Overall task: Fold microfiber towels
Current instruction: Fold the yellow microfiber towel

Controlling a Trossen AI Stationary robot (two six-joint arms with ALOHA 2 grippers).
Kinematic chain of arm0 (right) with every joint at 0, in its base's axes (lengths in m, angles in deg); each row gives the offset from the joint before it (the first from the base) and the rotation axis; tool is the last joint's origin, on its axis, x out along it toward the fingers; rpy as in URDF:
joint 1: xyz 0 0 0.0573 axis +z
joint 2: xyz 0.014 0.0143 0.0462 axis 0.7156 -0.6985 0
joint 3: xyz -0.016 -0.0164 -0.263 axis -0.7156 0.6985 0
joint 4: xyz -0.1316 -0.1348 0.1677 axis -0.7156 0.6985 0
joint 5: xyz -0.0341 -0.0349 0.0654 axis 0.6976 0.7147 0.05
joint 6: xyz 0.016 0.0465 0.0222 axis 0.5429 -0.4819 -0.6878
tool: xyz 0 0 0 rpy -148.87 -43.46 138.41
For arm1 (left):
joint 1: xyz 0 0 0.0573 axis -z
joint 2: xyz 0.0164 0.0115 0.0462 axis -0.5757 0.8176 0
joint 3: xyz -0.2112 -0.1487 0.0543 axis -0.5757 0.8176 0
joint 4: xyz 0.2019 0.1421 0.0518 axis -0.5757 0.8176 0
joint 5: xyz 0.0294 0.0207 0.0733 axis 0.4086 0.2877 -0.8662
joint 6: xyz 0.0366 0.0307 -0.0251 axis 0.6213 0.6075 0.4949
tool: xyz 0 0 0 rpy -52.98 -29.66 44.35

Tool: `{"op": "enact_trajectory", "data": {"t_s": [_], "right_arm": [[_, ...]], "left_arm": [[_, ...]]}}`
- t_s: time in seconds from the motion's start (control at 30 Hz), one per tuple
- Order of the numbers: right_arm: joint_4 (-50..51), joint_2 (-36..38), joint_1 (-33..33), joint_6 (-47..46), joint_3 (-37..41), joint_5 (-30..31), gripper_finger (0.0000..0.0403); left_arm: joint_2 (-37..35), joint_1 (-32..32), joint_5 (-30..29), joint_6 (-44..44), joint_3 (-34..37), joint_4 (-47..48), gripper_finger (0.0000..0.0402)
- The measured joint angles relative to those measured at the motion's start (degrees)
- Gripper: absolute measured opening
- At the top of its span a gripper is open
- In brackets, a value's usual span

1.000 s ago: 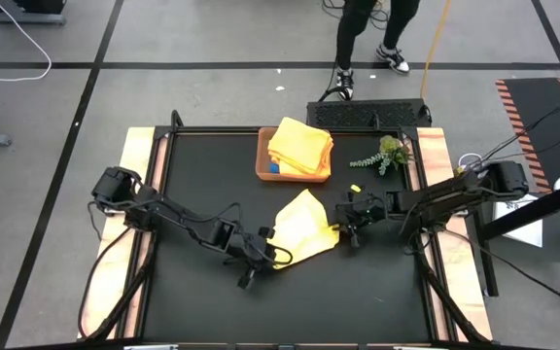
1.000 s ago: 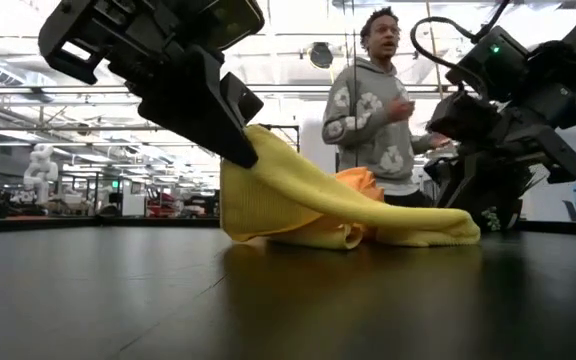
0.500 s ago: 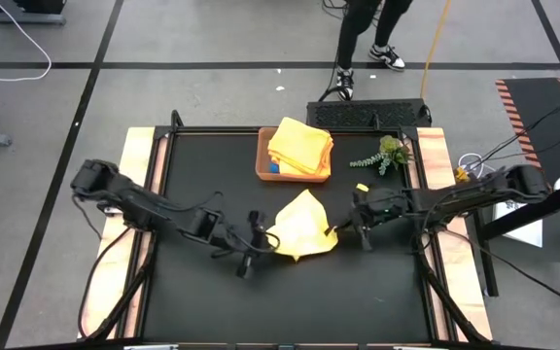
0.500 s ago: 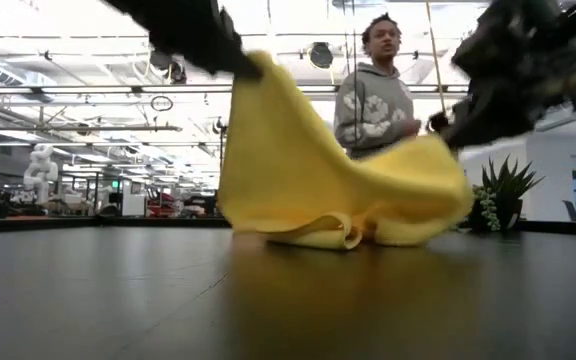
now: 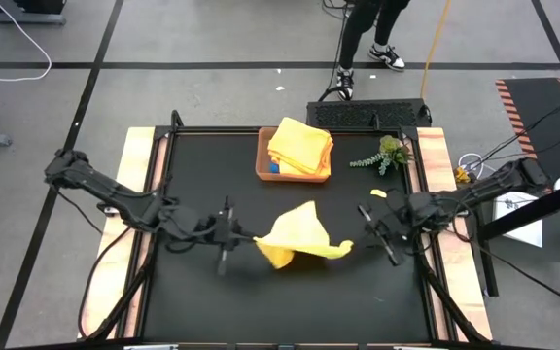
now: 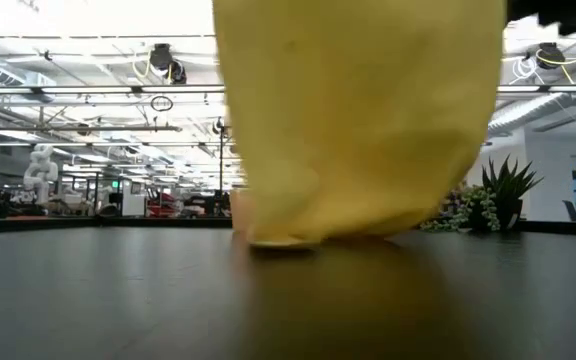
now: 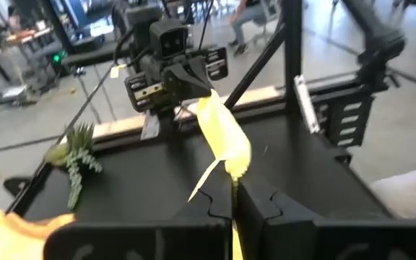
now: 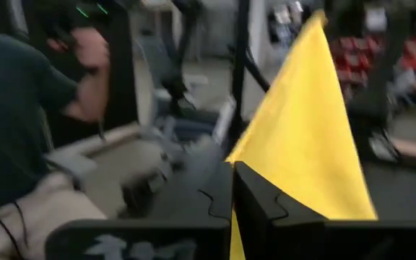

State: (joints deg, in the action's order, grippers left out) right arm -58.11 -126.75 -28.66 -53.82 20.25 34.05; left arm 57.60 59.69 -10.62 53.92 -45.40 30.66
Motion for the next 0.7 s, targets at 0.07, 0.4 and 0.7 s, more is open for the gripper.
{"op": "enact_trajectory", "data": {"t_s": [0.07, 0.4, 0.7], "right_arm": [[-2.9, 0.5, 1.9, 0.0, -0.2, -1.7, 0.0], [3.9, 0.6, 9.8, 3.2, -9.7, 1.5, 0.0001], [17.4, -2.2, 6.3, 0.3, -9.5, 21.4, 0.0001]], "left_arm": [[-1.1, 1.2, 0.0, 0.1, 0.0, -0.8, 0.0001], [-5.6, 6.8, -9.6, 1.2, 0.0, -2.9, 0.0001], [-5.8, 4.2, -11.9, -3.1, 0.0, 3.0, 0.0001]]}}
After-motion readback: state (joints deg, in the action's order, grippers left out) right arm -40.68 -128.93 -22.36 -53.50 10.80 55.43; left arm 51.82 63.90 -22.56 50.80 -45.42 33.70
